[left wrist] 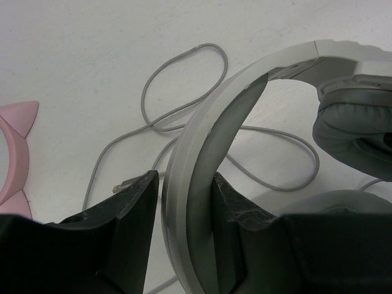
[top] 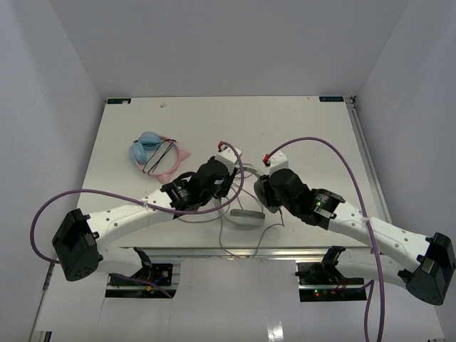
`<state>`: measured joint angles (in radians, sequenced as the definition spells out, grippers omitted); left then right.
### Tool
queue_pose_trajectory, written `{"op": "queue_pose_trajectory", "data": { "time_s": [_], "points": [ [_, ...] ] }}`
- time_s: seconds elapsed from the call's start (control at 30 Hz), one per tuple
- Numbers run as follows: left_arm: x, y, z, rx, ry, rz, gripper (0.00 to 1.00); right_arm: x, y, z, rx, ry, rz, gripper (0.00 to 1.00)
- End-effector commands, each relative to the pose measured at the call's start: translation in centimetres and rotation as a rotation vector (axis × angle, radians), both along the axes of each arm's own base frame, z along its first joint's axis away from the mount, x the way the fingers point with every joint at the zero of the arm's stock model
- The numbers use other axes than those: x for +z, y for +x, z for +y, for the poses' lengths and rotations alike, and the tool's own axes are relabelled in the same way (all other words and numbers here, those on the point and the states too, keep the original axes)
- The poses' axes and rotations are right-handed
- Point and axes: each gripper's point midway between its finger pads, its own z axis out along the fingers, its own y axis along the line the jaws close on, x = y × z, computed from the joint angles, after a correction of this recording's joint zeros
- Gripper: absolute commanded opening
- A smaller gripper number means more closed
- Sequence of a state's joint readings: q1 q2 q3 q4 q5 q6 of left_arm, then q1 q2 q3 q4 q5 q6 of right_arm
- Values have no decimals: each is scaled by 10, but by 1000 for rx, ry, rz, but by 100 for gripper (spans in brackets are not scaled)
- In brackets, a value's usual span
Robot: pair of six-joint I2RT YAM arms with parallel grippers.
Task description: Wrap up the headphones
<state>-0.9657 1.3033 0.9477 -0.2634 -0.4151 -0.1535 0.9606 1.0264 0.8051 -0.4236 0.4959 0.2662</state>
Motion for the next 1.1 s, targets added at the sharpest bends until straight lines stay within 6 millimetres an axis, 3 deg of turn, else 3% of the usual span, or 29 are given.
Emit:
{"op": "queue_pose_trajectory", "data": {
  "time_s": [0.0, 0.47, 0.8, 0.9, 1.03, 1.07],
  "points": [
    [16, 3, 0, 17, -9, -29, 49, 21, 7, 16, -13, 105, -43, 8],
    [-10, 4, -2, 41, 86, 17, 47, 18, 8, 17, -17, 95, -37, 8],
    [-9, 3, -5, 51, 69, 18, 15, 16, 7, 19, -8, 93, -28, 9],
    [-6, 2, -8, 50, 49, 23, 2, 15, 7, 21, 6, 92, -24, 21],
    [-2, 3, 0, 102, 34, 20, 0, 17, 4, 31, 59, 99, -12, 41],
    [3, 3, 3, 122, 21, 16, 0, 22, 4, 33, 77, 105, -25, 49]
  ]
}}
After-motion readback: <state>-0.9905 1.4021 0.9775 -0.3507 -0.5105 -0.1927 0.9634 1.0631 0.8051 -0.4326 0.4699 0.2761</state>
